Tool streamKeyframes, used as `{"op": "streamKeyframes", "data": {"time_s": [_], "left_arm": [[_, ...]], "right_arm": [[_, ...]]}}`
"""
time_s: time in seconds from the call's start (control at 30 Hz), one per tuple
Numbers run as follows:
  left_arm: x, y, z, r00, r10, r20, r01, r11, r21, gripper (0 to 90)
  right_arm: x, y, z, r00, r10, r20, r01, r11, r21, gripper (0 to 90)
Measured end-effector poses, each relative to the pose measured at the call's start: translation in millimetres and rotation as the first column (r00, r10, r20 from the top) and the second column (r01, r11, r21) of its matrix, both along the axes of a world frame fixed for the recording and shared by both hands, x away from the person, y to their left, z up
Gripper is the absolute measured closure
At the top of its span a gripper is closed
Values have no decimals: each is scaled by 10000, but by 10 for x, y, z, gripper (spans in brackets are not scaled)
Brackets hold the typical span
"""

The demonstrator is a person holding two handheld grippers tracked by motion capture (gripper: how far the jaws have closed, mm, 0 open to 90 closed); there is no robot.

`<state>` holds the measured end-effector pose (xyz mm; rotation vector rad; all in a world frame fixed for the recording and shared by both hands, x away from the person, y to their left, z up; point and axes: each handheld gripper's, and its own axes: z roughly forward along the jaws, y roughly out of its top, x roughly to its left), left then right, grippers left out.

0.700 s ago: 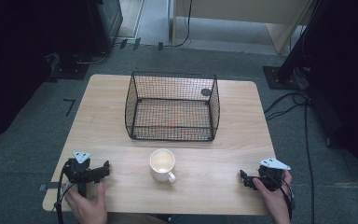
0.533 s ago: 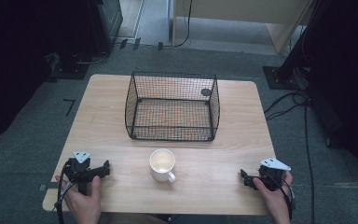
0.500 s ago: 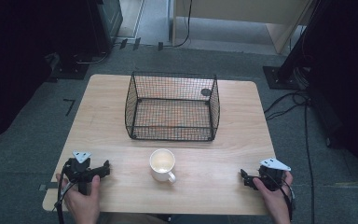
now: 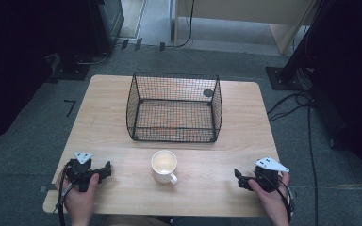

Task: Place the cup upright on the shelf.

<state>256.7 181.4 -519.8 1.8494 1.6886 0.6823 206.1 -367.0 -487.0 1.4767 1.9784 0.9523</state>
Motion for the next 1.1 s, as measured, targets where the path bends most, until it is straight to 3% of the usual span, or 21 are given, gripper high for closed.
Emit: {"op": "streamKeyframes", "data": {"time_s": [0.3, 0.57, 0.83, 0.93, 1.1], "left_arm": [[1, -2, 0, 10000, 30, -2, -30, 10000, 2, 0], [1, -3, 0, 10000, 30, -1, -30, 10000, 2, 1], [1, -2, 0, 10000, 30, 0, -30, 10000, 1, 1], [1, -2, 0, 10000, 29, -2, -29, 10000, 1, 1], [1, -2, 0, 10000, 29, 0, -29, 10000, -1, 1]], "right_arm": [[27, 310, 197, 9976, 620, 312, -631, 9974, 348, 10], [18, 528, 282, 9915, 1201, 500, -1225, 9913, 481, 10], [19, 788, 277, 9783, 2004, 532, -2039, 9764, 712, 10], [18, 926, 269, 9696, 2394, 507, -2430, 9665, 827, 12], [-1, 1064, 277, 9616, 2685, 570, -2734, 9553, 1121, 38]]}}
